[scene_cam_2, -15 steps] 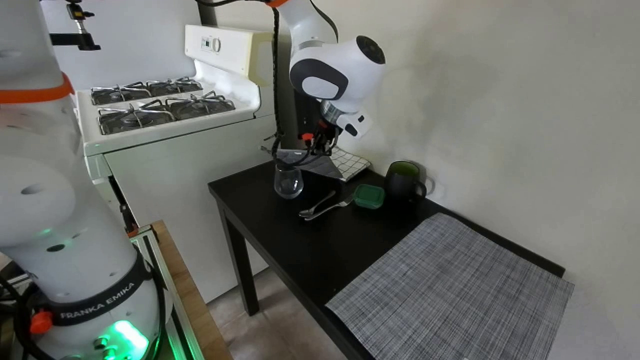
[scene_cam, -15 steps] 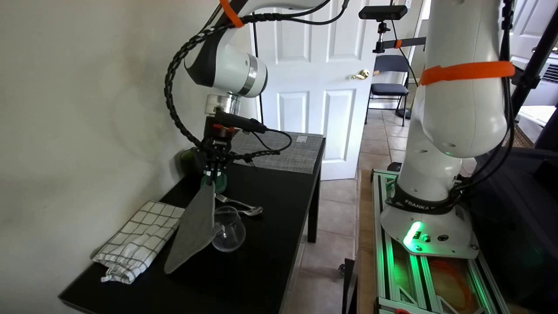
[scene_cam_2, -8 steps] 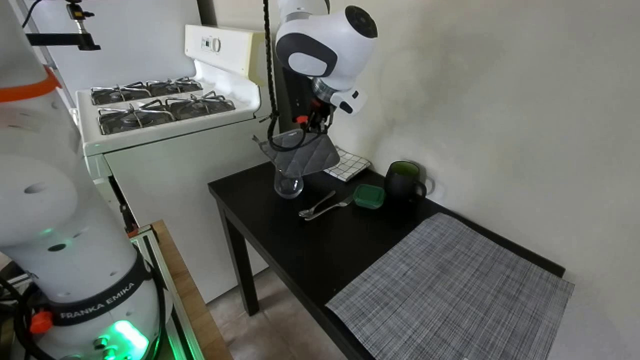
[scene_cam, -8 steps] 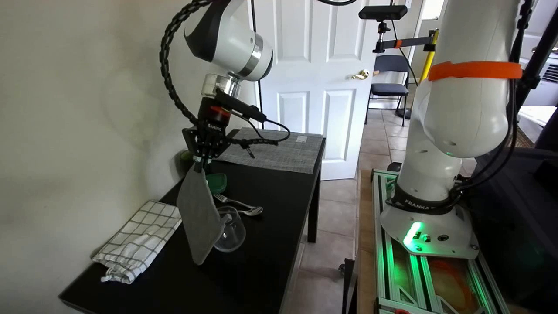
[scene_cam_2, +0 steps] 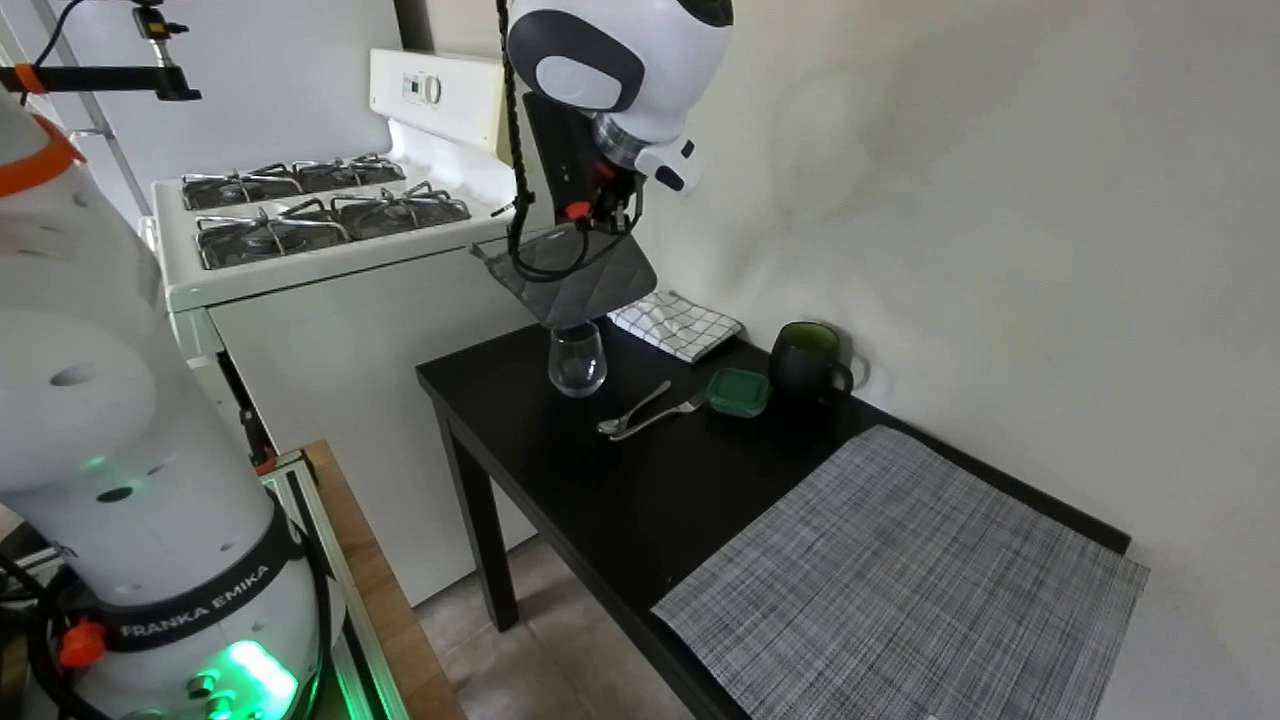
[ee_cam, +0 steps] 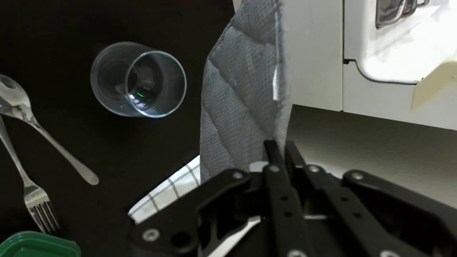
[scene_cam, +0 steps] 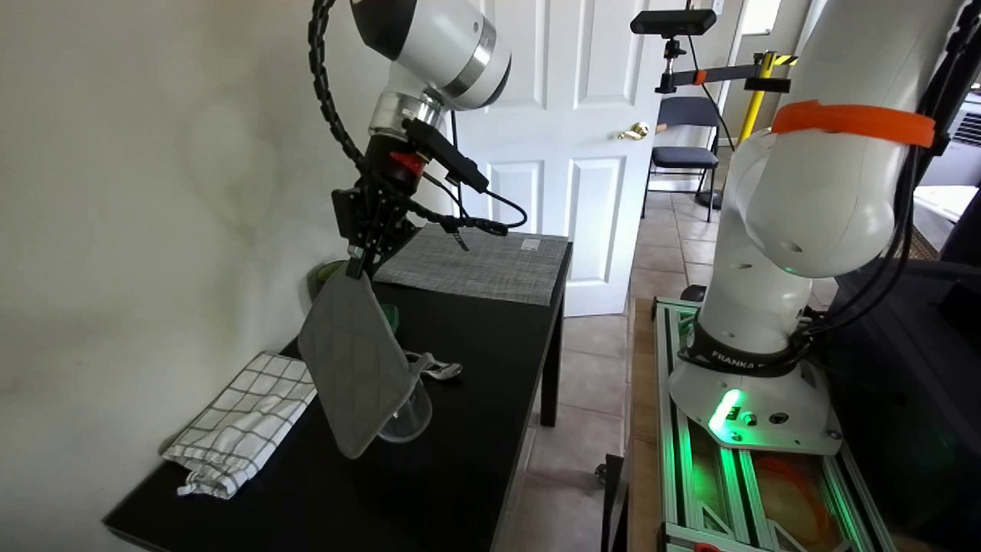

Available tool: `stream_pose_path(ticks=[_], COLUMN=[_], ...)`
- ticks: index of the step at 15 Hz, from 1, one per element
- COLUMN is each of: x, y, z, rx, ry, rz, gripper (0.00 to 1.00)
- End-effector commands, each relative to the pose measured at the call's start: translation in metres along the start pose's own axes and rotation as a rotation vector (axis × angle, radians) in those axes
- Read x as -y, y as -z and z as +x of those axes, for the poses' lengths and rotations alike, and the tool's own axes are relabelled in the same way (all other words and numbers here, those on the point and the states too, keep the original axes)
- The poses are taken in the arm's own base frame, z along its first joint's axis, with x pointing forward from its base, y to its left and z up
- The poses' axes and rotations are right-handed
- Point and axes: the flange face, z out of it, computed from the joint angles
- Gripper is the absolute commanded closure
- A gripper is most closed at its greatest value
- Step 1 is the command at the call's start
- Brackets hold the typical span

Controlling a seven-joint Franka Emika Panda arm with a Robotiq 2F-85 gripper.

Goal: Put the grey potholder on the glass cup

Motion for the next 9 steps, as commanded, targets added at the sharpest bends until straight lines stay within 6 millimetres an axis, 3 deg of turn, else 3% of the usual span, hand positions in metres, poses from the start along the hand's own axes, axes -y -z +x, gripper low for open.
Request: stream_pose_path(ticks=[1, 5, 9], x=[-0.009, -0.024, -0.05], y=[0.021, 0.032, 0.039], z=[-0.025, -0.042, -0.044], rx=[-0.025, -0.002, -0.009], ry=[0.035, 0.055, 0.007], rz=[0.027, 0.037, 0.003], gripper=[0.98, 0.98, 0.98])
